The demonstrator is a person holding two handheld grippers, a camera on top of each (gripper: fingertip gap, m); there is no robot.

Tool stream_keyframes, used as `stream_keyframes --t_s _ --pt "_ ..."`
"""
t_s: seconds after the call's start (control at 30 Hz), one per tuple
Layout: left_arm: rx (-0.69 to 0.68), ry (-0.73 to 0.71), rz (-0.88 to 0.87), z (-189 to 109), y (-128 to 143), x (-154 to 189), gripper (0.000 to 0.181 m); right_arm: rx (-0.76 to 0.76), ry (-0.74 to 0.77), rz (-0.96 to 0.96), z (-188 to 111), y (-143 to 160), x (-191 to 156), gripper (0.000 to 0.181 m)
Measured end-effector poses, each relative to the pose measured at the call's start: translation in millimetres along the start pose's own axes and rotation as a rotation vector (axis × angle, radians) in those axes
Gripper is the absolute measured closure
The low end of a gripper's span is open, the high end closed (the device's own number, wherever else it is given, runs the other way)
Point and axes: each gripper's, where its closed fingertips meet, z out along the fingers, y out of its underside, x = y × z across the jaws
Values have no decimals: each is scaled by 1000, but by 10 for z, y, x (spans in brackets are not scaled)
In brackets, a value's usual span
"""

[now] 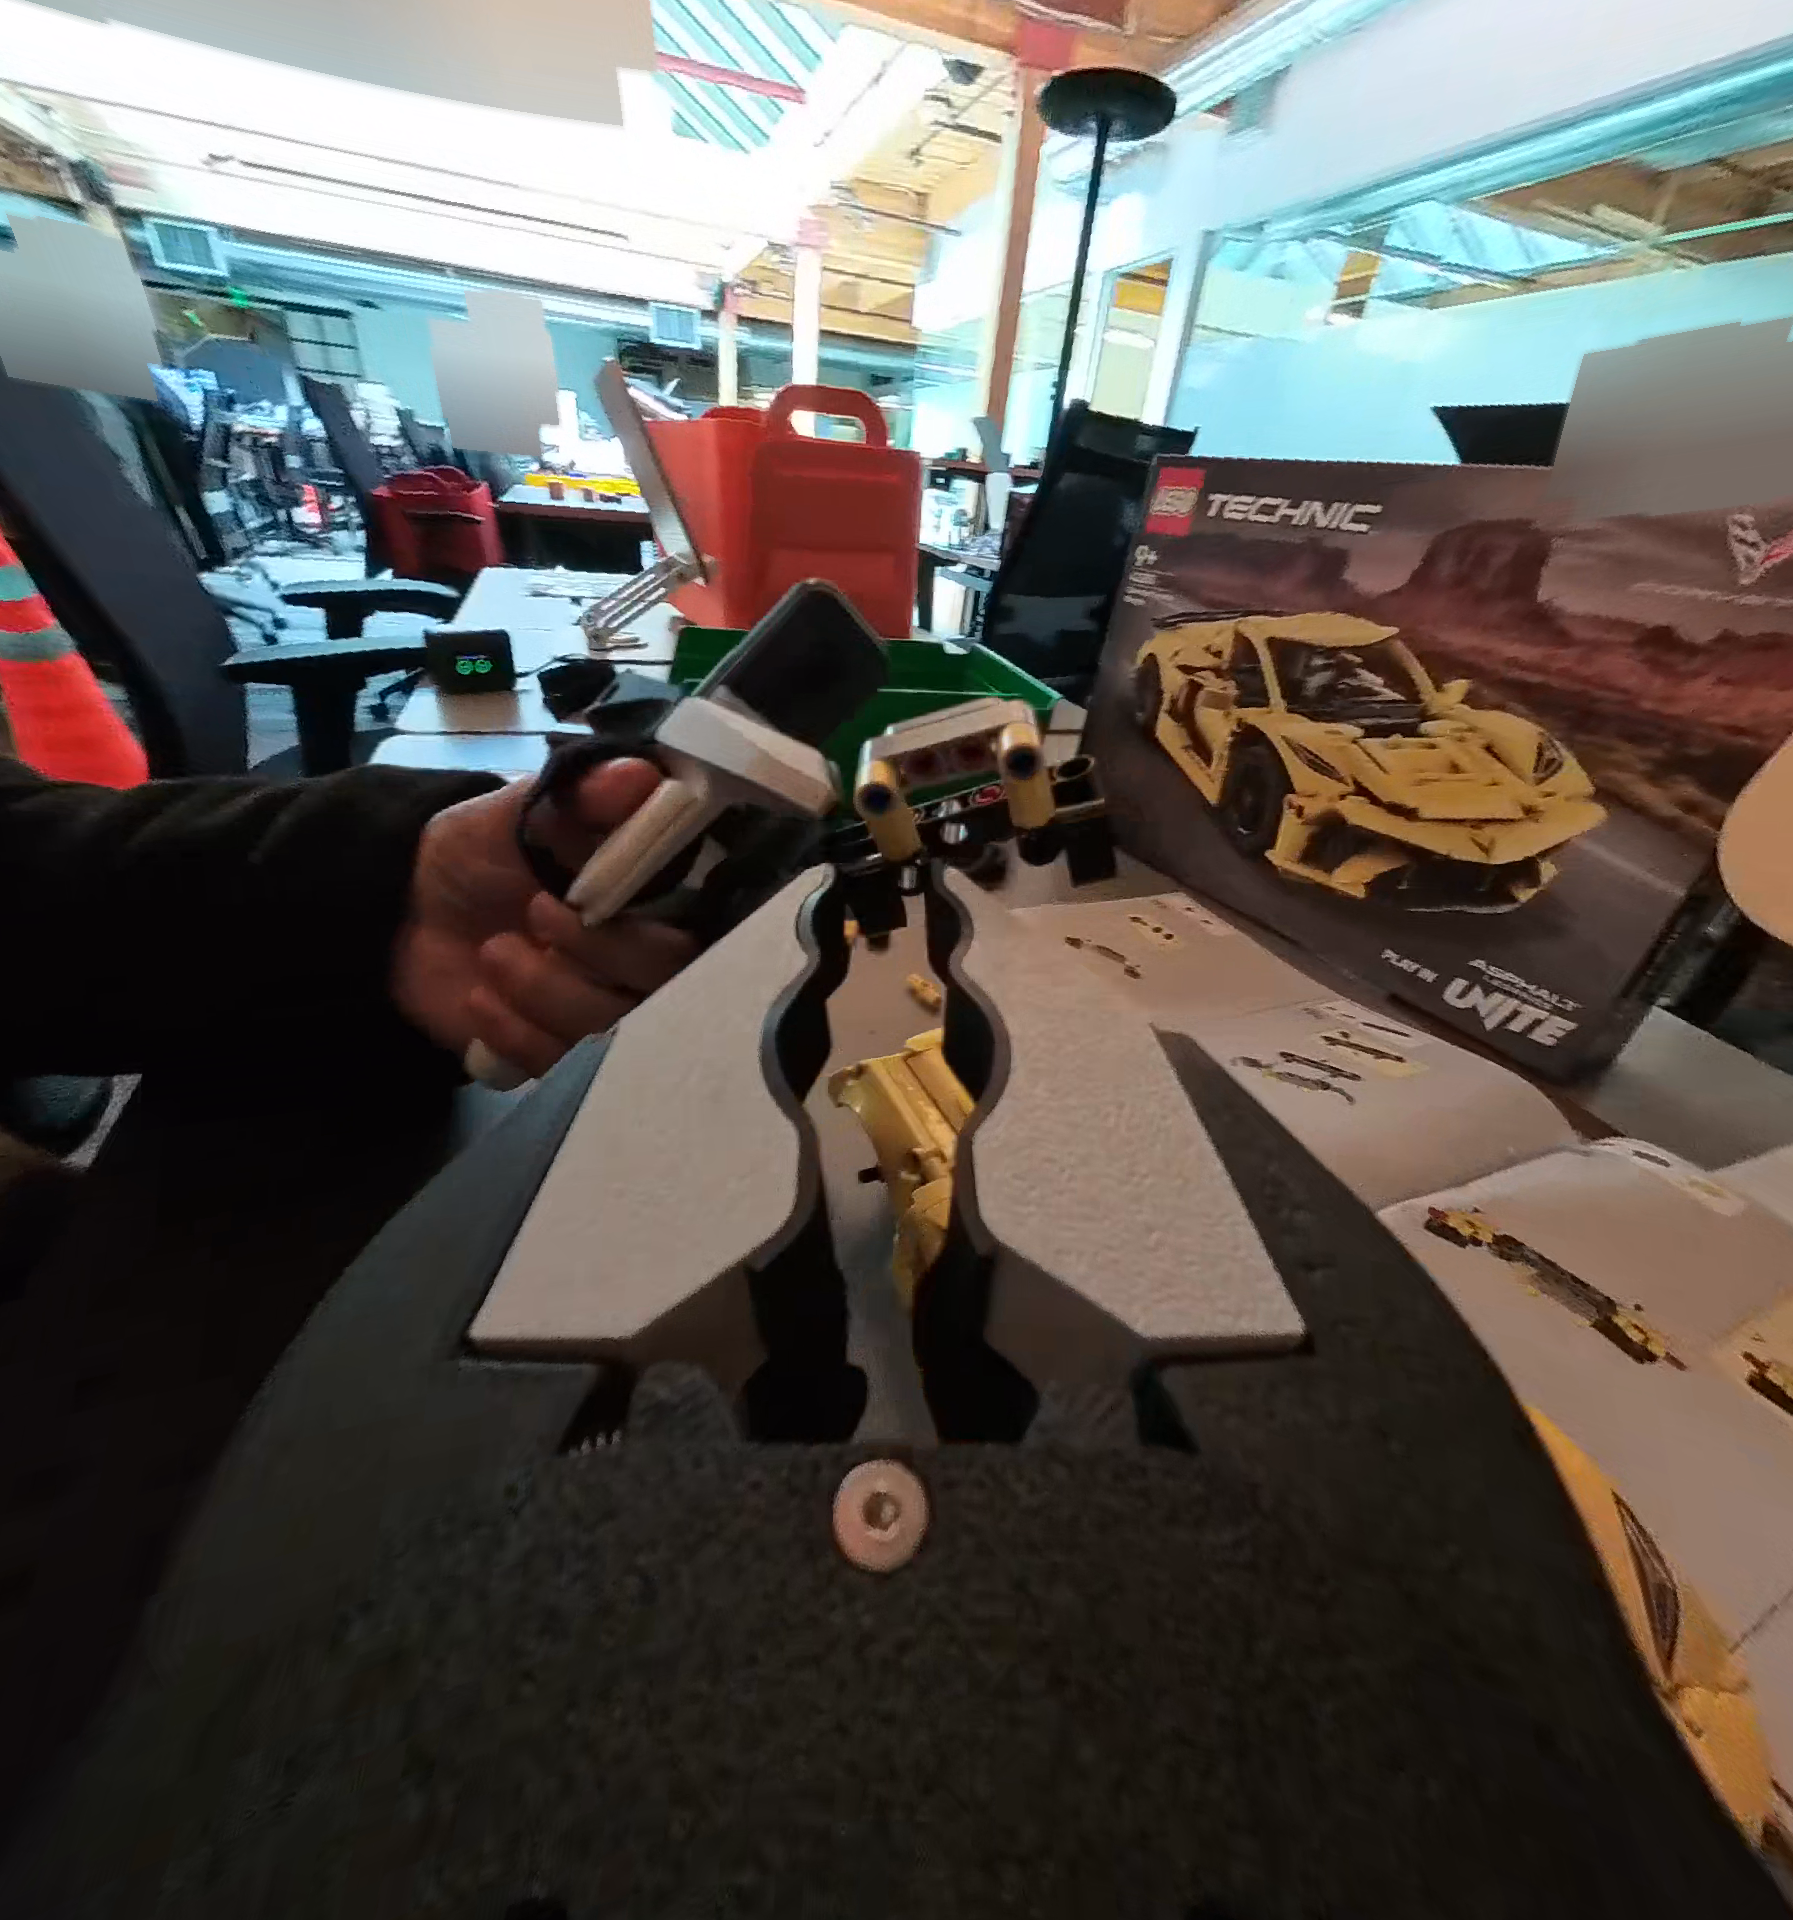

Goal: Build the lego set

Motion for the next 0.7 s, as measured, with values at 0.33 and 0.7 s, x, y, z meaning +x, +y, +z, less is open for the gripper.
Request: stream_keyframes --t_s 0.33,0.7 --pt "31 -109 72 -39 -47 -96 174 -17 29 -5 5 65 54 171" --pt "19 -94 15 -73 -35 -102 174 -54 64 -230 14 109 8 158"
